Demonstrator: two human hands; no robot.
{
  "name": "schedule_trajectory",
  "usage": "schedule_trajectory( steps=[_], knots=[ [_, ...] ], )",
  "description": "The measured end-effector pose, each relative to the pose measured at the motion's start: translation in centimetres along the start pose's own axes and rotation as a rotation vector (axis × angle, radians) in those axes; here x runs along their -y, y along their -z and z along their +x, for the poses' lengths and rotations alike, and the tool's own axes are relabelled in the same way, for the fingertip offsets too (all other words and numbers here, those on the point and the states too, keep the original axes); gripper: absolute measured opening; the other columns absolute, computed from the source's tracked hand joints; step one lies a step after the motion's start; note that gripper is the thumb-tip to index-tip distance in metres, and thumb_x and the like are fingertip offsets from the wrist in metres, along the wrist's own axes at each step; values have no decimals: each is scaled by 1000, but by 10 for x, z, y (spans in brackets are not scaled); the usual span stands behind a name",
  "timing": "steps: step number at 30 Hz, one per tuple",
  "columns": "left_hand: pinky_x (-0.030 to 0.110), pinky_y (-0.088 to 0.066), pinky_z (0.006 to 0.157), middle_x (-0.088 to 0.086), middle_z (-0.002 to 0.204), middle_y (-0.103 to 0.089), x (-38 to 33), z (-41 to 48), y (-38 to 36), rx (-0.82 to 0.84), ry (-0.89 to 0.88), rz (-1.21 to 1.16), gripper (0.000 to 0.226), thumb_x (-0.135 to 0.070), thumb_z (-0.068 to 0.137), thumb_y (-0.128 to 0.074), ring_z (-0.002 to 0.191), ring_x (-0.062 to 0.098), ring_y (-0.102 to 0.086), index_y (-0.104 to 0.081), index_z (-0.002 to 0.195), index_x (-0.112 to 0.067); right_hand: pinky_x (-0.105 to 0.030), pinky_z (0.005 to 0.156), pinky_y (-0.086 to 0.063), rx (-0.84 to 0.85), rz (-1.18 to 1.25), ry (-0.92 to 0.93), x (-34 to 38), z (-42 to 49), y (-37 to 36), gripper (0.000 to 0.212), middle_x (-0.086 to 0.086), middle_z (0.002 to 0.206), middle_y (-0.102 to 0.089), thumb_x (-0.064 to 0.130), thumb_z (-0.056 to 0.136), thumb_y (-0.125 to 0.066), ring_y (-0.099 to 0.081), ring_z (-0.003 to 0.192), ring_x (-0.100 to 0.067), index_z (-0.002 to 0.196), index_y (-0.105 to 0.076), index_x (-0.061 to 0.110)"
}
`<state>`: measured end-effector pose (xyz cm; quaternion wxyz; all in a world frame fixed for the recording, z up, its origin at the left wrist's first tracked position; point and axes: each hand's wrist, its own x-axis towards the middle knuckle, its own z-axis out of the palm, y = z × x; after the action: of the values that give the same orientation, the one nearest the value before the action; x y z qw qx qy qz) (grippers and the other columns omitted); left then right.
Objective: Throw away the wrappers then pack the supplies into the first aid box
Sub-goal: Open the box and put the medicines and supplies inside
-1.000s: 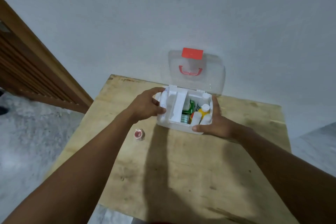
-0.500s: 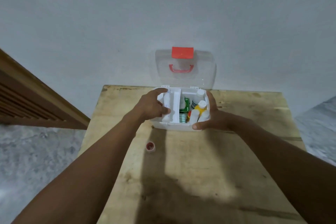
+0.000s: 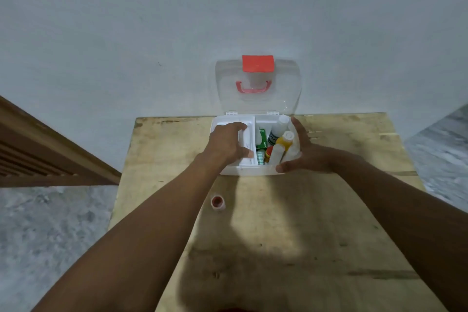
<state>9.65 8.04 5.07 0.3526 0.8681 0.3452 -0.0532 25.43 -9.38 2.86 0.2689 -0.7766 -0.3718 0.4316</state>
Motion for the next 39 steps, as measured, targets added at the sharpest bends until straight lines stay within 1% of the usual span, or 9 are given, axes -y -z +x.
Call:
schedule_trajectory(
  steps=[3,9,13,18,20,23,27,32,39],
  knots=[
    [32,-36,108,4,147,-50,-3,-1,-1,-2,6,33,85,-32,72,-86,134,22,-46,-45,146,-22,-10,88,-31,-6,21,24,-3,2,0,131,22,137,0,13,75,-84,-15,125,0,149,23,32],
    [37,-40,106,8,136,-60,-3,-14,-6,-73,33,17,90,-44,76,-80,126,25,-53,-35,152,-24,-22,98,-40,-1,55,98,-4,3,-2,140,23,151,1,34,55,-92,-18,142,-9,150,10,40],
    [33,-47,84,5,101,-70,-2,-45,-14,-444,18,26,51,-44,91,-63,96,22,-64,-55,136,-20,-42,116,-34,-47,66,158,-4,1,-4,143,11,153,-8,34,49,-95,-25,139,-9,152,4,25],
    [32,-48,70,2,98,-62,12,-89,-44,-741,117,-3,26,-27,95,-58,81,21,-62,-63,118,-16,-50,113,-36,-14,43,157,-17,8,-1,156,5,159,-7,59,43,-93,-29,143,-16,151,17,30],
    [35,-50,74,4,101,-61,21,-102,-58,-723,230,-2,24,-25,95,-59,83,23,-62,-64,116,-15,-35,107,-42,39,56,119,-10,-1,0,149,19,158,-1,46,55,-93,-31,138,-9,147,25,41],
    [34,-46,77,8,107,-59,36,-116,-81,-642,345,-3,24,-23,91,-63,90,27,-62,-65,113,-13,-9,84,-42,79,77,122,-16,0,2,138,25,150,-3,26,74,-85,-28,127,3,146,32,33],
    [30,-42,81,13,123,-53,40,-120,-105,-642,373,-12,38,-16,85,-71,102,31,-59,-62,121,-11,-18,93,-32,65,54,119,-18,1,3,137,21,157,1,33,73,-85,-24,125,4,147,30,32],
    [18,-33,87,15,146,-40,33,-110,-118,-622,428,-114,37,-13,88,-66,113,26,-57,-66,124,-11,-24,100,-31,89,21,83,-20,5,5,141,23,133,-22,41,70,-85,-33,119,-2,146,33,32],
    [36,-41,73,24,91,-64,34,-106,-124,-606,499,20,23,-16,90,-60,88,41,-60,-70,105,-2,-32,107,-32,116,26,88,-23,8,7,145,21,139,-26,49,65,-86,-38,125,-7,142,37,40]
  ],
)
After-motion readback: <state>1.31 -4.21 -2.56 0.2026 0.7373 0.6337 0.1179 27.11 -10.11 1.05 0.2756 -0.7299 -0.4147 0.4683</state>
